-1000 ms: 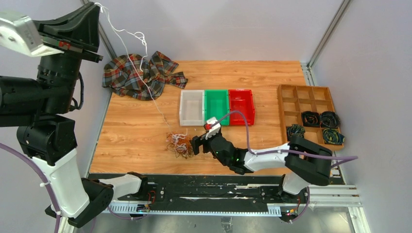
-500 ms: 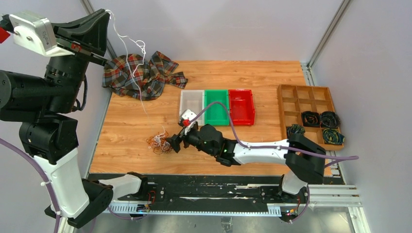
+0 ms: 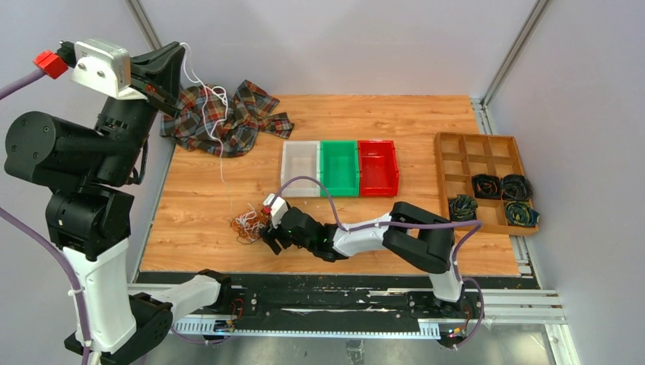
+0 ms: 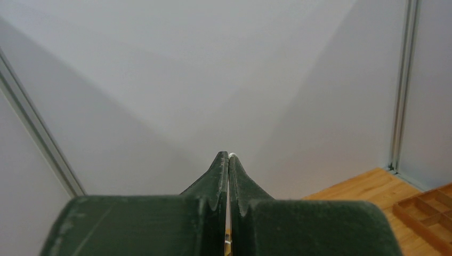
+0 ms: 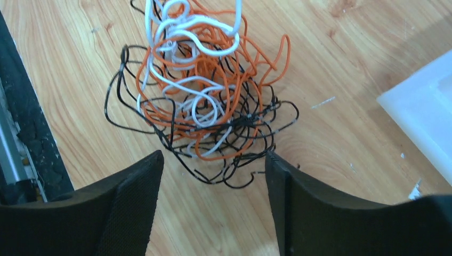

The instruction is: Untangle the cables

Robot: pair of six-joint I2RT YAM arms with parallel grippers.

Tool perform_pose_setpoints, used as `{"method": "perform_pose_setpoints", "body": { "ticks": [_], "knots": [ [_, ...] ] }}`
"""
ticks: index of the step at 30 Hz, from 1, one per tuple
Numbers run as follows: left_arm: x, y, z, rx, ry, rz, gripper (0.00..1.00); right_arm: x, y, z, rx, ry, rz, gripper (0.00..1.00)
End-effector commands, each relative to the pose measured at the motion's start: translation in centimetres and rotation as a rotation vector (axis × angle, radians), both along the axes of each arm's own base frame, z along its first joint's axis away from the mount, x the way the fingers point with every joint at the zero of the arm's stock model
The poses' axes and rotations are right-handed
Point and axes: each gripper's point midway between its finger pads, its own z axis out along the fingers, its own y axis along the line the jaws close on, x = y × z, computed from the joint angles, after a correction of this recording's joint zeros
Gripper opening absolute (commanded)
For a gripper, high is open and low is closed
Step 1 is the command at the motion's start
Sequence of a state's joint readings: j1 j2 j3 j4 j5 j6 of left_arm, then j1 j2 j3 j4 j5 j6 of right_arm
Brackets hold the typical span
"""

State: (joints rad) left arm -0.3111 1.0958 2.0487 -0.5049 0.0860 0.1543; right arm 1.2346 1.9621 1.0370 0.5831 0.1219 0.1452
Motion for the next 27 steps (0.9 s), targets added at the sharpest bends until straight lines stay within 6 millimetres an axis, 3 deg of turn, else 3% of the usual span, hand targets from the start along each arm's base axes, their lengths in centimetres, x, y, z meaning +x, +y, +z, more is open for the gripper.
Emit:
{"method": "perform_pose_setpoints", "body": {
  "ticks": [1, 3, 6, 7, 11, 13, 19, 22, 24, 27],
  "knots": [
    [0.2, 0.8, -0.7, 0.030, 0.004, 0.055, 0.00, 0.7, 2.1, 2.6, 0.072, -0.019, -0.022, 0.62],
    [0.7, 1.1, -1.7, 0.047, 0.027, 0.082, 0.00, 1.0, 2.1, 2.9, 0.087, -0.022, -0.032, 0.45],
    [1.9, 1.8, -4.0, 0.084, 0.089, 0.139, 0.00, 1.3, 1.8, 3.5, 0.098, -0.021, -0.023, 0.07],
    [2.3, 2.1, -5.0, 0.101, 0.112, 0.160, 0.01, 1.5, 1.5, 3.9, 0.103, -0.019, -0.028, 0.01],
    [4.3, 2.7, -11.5, 0.210, 0.223, 0.231, 0.01, 1.6, -1.0, 5.4, 0.128, -0.021, -0.058, 0.01],
    [5.9, 2.9, -16.6, 0.295, 0.308, 0.265, 0.01, 1.5, -2.8, 6.0, 0.138, -0.031, -0.084, 0.01],
    [7.9, 3.2, -30.5, 0.516, 0.531, 0.283, 0.01, 0.6, -8.5, 7.0, 0.160, -0.027, -0.157, 0.01],
    [7.9, 2.8, -35.9, 0.571, 0.629, 0.243, 0.02, 0.2, -10.5, 6.4, 0.147, -0.015, -0.187, 0.01],
    [7.5, 2.1, -38.8, 0.602, 0.690, 0.182, 0.13, 0.1, -11.3, 5.9, 0.139, -0.008, -0.198, 0.00],
    [6.2, 0.2, -42.0, 0.650, 0.777, 0.028, 0.45, -0.1, -11.5, 5.6, 0.136, 0.002, -0.200, 0.01]
  ]
}}
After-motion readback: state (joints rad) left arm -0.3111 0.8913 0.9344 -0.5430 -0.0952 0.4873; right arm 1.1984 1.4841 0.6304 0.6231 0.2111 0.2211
